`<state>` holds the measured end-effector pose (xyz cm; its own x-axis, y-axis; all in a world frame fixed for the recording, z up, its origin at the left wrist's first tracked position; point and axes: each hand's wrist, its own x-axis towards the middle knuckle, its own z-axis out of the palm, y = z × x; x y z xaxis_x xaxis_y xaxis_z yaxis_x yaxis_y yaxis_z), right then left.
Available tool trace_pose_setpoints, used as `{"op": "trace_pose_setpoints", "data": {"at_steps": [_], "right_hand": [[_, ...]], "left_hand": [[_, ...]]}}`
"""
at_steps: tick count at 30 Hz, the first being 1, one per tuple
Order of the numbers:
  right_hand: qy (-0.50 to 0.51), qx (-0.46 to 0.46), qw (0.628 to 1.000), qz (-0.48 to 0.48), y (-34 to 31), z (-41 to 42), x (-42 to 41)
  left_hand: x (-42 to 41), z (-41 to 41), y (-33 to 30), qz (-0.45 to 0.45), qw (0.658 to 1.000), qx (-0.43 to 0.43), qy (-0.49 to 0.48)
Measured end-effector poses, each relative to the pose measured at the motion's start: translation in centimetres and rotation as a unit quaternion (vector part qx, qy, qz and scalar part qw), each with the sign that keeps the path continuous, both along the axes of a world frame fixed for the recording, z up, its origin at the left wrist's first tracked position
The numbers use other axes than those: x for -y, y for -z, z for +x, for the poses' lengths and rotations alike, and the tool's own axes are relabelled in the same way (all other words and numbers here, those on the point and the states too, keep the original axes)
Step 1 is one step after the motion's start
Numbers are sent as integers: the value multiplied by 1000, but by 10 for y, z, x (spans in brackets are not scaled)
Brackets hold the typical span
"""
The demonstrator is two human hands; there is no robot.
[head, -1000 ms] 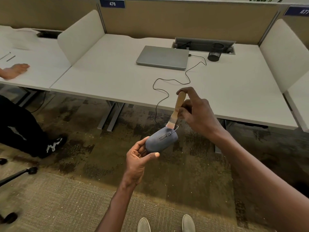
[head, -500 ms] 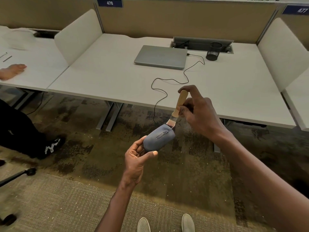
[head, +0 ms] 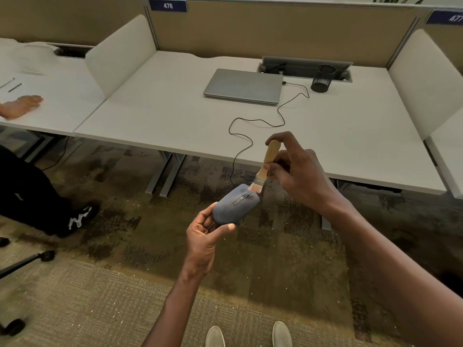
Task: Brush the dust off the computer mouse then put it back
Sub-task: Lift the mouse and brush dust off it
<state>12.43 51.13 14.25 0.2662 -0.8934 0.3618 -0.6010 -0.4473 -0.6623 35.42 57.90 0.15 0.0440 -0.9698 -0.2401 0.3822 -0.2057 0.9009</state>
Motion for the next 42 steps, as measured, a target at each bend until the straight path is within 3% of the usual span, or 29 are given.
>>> {"op": "trace_pose_setpoints", "data": {"at_steps": [7,13,19,27,33,42], "right_hand": [[-18,-17,999,-23,5,24,-10],[-23,-24,999,14,13,15,-26],[-3,22,1000,-19,7,19,-21],[-2,-30,999,13,13,9,-28],[7,22,1000,-15,3,20,-22],[-11,-22,1000,8,7,13,-34]], "left_hand": [[0,-6,-3,-1,1000,0,-14],[-2,1,1,2,1000,-5,-28],[-2,0,2,4,1000,-9,-27],[-3,0,-1,5,1000,-8,-30],[-4,-4,-4,3,1000,-10,-24],[-5,-2,-4,2,999,-10,-33]]}}
